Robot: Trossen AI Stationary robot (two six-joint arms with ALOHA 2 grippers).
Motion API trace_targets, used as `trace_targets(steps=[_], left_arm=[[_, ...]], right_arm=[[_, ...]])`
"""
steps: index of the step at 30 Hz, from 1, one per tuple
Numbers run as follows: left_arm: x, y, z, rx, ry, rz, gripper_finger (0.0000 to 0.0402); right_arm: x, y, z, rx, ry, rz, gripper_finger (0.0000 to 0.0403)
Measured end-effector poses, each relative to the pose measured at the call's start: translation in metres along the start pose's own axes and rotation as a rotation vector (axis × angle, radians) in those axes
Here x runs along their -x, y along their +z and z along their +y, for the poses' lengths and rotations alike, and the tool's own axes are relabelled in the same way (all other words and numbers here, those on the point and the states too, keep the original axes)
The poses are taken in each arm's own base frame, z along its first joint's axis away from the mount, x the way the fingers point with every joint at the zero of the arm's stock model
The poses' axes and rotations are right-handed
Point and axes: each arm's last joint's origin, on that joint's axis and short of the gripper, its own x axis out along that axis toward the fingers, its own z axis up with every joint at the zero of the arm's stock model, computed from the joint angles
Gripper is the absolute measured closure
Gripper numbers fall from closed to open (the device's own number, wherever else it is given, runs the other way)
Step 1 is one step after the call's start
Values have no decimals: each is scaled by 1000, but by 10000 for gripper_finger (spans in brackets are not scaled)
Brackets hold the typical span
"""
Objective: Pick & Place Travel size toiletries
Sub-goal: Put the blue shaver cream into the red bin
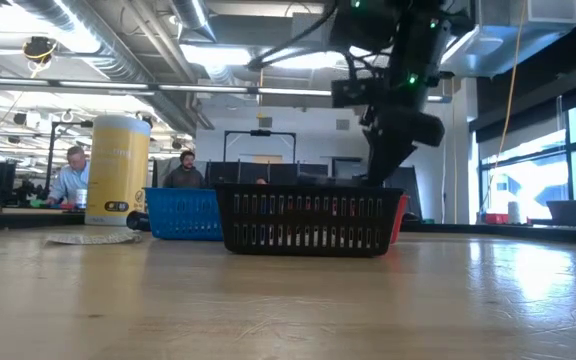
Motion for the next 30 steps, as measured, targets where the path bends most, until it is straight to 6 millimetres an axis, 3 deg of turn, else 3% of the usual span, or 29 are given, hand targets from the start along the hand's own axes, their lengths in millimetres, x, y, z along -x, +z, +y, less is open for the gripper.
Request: trace_targets(steps=[6, 20, 30], left_arm=[[0, 0, 0, 0, 0, 0, 148], [0, 0, 0, 1, 0, 1, 148], [0, 0, 0, 1, 0, 1, 148]], right_arm=[[-11, 0, -1, -3, -1, 32, 403], [-15, 0, -11, -44, 65, 47, 402], [-15, 0, -11, -47, 88, 45, 352]])
